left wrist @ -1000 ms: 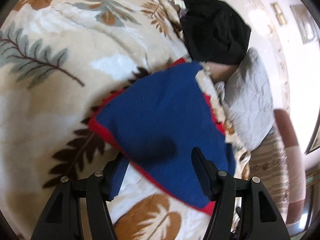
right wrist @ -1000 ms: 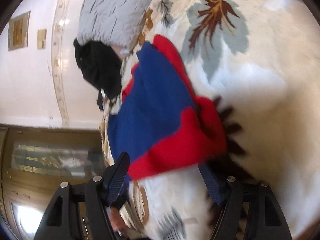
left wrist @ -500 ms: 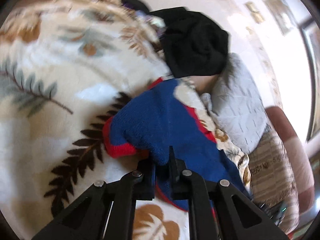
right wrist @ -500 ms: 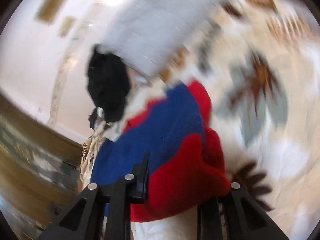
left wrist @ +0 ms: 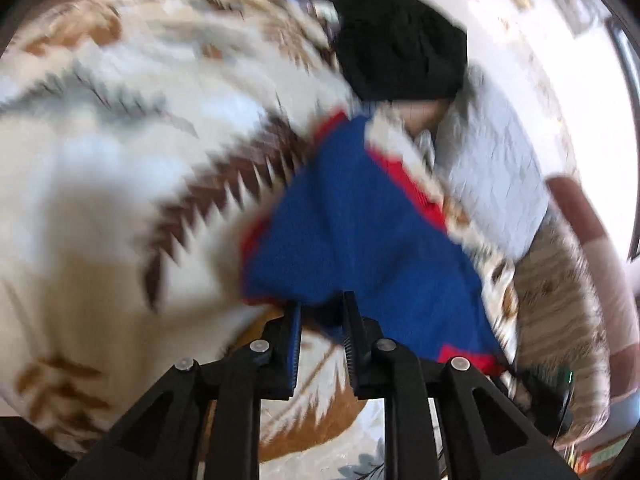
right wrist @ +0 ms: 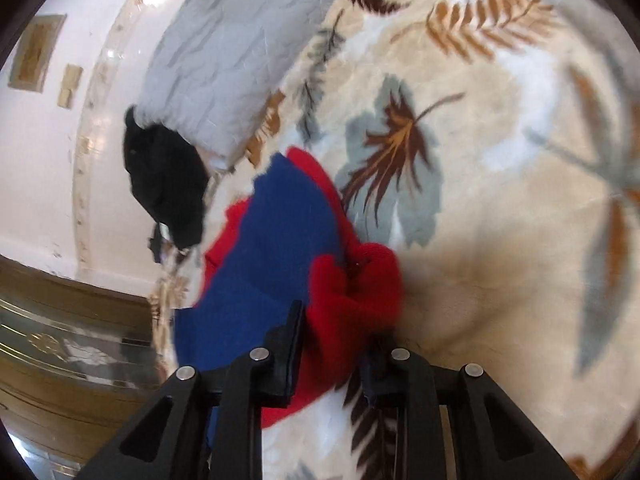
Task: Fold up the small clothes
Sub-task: 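Press and smooth the folded sweater with both tools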
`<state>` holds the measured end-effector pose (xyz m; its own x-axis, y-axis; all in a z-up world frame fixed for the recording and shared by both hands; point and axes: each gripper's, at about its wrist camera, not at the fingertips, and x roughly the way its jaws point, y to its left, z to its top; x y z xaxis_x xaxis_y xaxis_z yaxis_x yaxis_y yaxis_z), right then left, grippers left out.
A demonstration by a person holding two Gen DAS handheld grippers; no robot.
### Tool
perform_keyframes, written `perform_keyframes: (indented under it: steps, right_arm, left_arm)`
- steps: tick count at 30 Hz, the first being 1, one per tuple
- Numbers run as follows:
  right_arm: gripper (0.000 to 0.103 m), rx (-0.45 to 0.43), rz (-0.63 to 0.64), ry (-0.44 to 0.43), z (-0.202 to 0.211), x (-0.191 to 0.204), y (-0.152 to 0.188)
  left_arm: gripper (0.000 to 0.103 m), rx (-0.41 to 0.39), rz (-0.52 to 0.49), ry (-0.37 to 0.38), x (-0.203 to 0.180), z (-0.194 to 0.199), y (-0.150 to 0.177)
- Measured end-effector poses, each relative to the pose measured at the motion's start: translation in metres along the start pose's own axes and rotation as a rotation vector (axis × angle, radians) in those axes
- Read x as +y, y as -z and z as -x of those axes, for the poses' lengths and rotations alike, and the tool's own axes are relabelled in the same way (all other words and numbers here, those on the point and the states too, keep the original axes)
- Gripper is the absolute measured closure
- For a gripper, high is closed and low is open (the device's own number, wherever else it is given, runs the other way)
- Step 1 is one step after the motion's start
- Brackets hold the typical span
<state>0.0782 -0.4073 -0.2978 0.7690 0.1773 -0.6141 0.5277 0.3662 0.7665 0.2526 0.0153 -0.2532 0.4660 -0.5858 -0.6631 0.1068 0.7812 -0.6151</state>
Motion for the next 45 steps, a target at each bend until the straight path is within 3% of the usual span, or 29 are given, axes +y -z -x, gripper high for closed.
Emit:
perform_keyframes:
  steps: [3, 6, 8, 13, 16, 18, 20, 21, 23, 25, 28, 31, 35, 38, 42, 45]
  right_arm:
    - [0.075, -0.100, 0.072, 0.002, 0.022, 0.017, 0.006]
    - [0.075, -0.061, 0.229, -0.021, 0.013, 0.056, 0.017]
    - [0.075, -0.046, 0.318, -0.015, 0.005, 0.078, 0.022]
    - [0.075, 0.034, 0.433, 0.084, -0.055, 0.110, -0.002]
    - [0.075, 0.035, 0.463, 0.116, -0.087, 0.111, -0.022]
    - [0.075, 0.037, 0.453, 0.150, -0.112, 0.103, -0.037]
    - [0.074, 0.066, 0.409, 0.175, -0.136, 0.089, -0.050]
    - [0.077, 0.080, 0.369, 0.187, -0.148, 0.078, -0.055]
    - [0.076, 0.065, 0.301, 0.125, -0.150, 0.070, -0.062]
    - [0.075, 0.054, 0.309, 0.133, -0.143, 0.080, -0.063]
    - [0.075, 0.034, 0.451, 0.074, -0.121, 0.107, -0.042]
    - [0.075, 0.131, 0.528, -0.030, -0.108, 0.128, -0.003]
    - [0.075, 0.254, 0.619, -0.051, -0.113, 0.142, 0.047]
    - [0.074, 0.359, 0.610, 0.009, -0.128, 0.125, 0.075]
    - [0.075, 0.331, 0.620, 0.020, -0.114, 0.121, 0.090]
    - [0.073, 0.291, 0.592, -0.072, -0.093, 0.121, 0.093]
  left_arm:
    - [0.066, -0.120, -0.032, -0.035, -0.002, 0.022, -0.013]
    - [0.065, -0.152, -0.116, -0.020, -0.018, 0.021, -0.022]
    - [0.056, -0.133, -0.185, -0.021, -0.036, 0.009, -0.025]
    - [0.056, 0.007, -0.284, -0.110, -0.057, -0.069, -0.039]
    - [0.056, 0.030, -0.332, -0.184, -0.059, -0.101, -0.057]
    - [0.054, 0.046, -0.321, -0.209, -0.058, -0.116, -0.069]
    - [0.041, 0.050, -0.333, -0.241, -0.055, -0.131, -0.080]
    - [0.040, 0.059, -0.350, -0.264, -0.053, -0.140, -0.083]
    - [0.031, 0.079, -0.324, -0.305, -0.042, -0.152, -0.089]
    - [0.031, 0.059, -0.287, -0.269, -0.036, -0.147, -0.093]
    - [0.032, 0.048, -0.304, -0.318, -0.040, -0.133, -0.089]
    - [0.032, 0.019, -0.352, -0.330, -0.047, -0.108, -0.070]
    - [0.032, 0.007, -0.360, -0.337, -0.048, -0.074, -0.043]
    - [0.032, 0.002, -0.341, -0.296, -0.043, -0.045, -0.014]
    - [0.032, 0.014, -0.218, -0.210, -0.017, -0.014, 0.026]
    - [0.032, 0.046, -0.094, -0.117, 0.001, -0.006, 0.047]
